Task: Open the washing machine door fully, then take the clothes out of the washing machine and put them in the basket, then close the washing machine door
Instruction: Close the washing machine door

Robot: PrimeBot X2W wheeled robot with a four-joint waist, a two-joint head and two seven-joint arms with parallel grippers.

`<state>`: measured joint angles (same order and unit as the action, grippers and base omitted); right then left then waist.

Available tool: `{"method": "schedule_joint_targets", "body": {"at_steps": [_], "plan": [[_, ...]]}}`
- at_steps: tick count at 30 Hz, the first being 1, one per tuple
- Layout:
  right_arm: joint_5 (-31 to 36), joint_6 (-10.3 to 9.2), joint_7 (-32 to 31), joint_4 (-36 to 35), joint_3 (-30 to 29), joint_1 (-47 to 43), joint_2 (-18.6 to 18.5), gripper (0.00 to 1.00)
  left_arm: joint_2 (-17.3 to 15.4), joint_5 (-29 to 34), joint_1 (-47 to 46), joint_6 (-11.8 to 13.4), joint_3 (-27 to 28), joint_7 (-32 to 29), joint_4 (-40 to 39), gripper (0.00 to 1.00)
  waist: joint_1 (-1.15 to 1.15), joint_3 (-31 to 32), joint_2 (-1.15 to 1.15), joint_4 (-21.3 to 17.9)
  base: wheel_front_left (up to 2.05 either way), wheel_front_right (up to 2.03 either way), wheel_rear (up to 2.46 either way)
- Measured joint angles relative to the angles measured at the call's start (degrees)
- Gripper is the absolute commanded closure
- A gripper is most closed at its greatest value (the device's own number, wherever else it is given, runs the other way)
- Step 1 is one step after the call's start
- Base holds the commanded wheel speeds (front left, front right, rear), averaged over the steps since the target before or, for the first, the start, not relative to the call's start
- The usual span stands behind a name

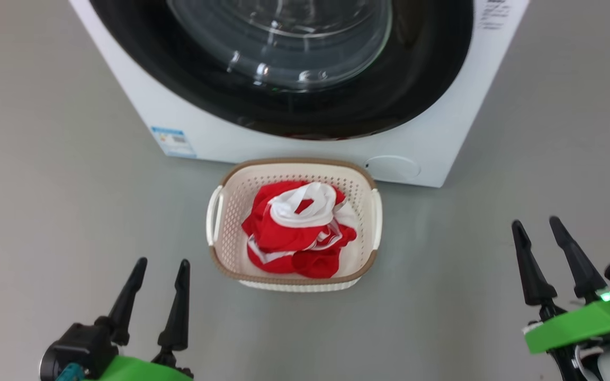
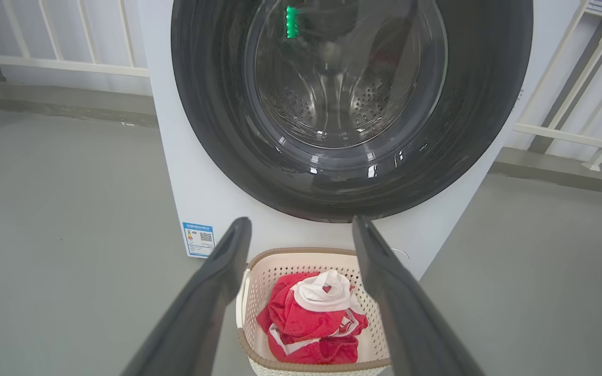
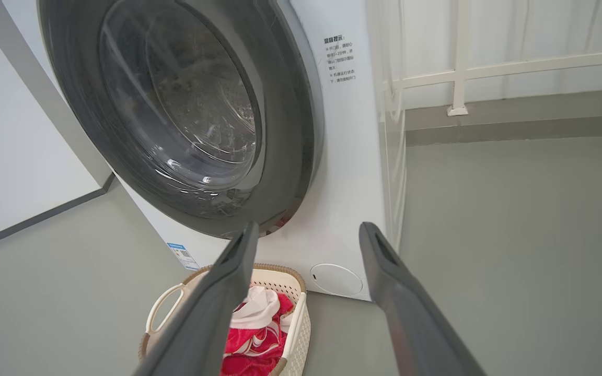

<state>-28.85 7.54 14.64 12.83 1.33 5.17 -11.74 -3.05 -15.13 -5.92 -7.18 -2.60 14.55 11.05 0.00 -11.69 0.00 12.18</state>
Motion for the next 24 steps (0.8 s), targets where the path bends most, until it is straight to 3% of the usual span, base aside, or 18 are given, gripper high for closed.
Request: {"method": "schedule_joint_targets", "body": {"at_steps": [13, 24], "plan": [[0.02, 0.00, -0.01, -1.68, -3.63, -6.31, 1.49, 0.00, -2.85, -2.69, 3.01, 0.00, -1.99, -0.01, -0.92, 0.00, 0.00, 3.68, 0.00, -4.17, 0.00, 0.00, 0.00], [0.08, 0.00, -0.01, -2.76, -6.15, -8.81, 2.65, 0.00, -3.05, -1.96, 3.89, 0.00, -0.87, -0.01, -1.20, 0.00, 0.00, 4.60, 0.00, -6.21, 0.00, 0.00, 0.00]]}}
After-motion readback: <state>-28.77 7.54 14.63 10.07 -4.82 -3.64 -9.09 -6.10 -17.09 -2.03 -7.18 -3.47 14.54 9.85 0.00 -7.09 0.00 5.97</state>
